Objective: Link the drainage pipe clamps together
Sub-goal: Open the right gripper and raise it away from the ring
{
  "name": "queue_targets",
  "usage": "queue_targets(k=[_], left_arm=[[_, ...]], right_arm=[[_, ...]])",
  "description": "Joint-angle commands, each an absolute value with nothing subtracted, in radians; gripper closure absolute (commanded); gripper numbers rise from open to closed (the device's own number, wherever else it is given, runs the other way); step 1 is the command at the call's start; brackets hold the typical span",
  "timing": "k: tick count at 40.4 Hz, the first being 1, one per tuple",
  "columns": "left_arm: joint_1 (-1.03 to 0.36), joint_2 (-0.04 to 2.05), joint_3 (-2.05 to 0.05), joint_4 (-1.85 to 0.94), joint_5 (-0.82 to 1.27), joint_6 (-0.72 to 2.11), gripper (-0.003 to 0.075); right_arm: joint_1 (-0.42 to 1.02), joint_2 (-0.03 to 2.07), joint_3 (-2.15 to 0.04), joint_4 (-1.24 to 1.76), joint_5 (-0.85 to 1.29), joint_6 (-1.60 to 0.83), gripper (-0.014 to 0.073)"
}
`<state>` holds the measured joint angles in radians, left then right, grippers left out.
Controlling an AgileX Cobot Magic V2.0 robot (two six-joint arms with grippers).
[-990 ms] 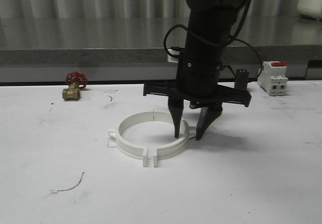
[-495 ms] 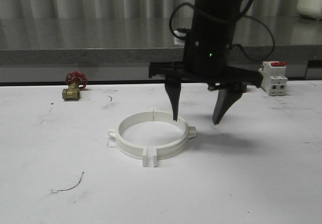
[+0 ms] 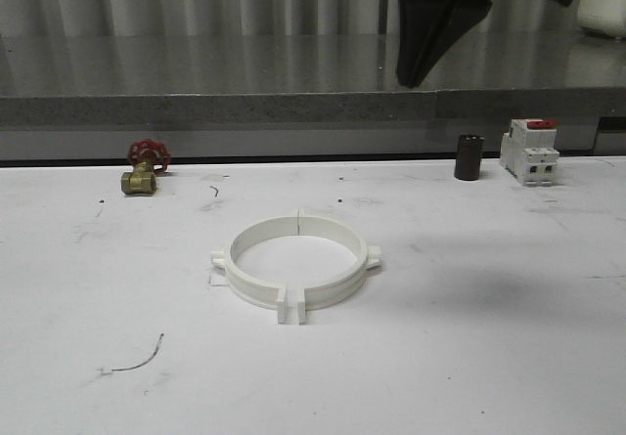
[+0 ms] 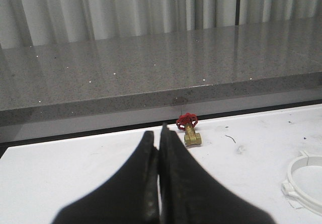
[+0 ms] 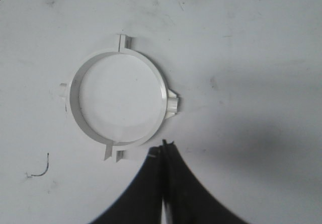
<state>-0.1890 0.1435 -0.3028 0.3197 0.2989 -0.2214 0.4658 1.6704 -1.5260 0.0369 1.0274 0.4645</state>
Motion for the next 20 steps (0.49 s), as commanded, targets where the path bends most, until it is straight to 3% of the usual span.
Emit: queue_targets(k=[1, 9, 20], left_arm=[[-0.195, 0.153, -0.331, 0.325, 0.217, -0.217, 0.0741], [-0.195, 0.153, -0.331, 0.325, 0.217, -0.217, 0.0741], [-0.195, 0.153, -0.331, 0.325, 0.217, -0.217, 0.0741]], right_arm=[[0.424, 1.583, -1.542, 0.064, 1.029, 0.391, 0.0657], [0.31, 1.487, -1.439, 0.073, 1.041, 0.336, 0.0657], [0.162, 1.26, -1.094, 0.072, 0.978, 0.269, 0.0657]])
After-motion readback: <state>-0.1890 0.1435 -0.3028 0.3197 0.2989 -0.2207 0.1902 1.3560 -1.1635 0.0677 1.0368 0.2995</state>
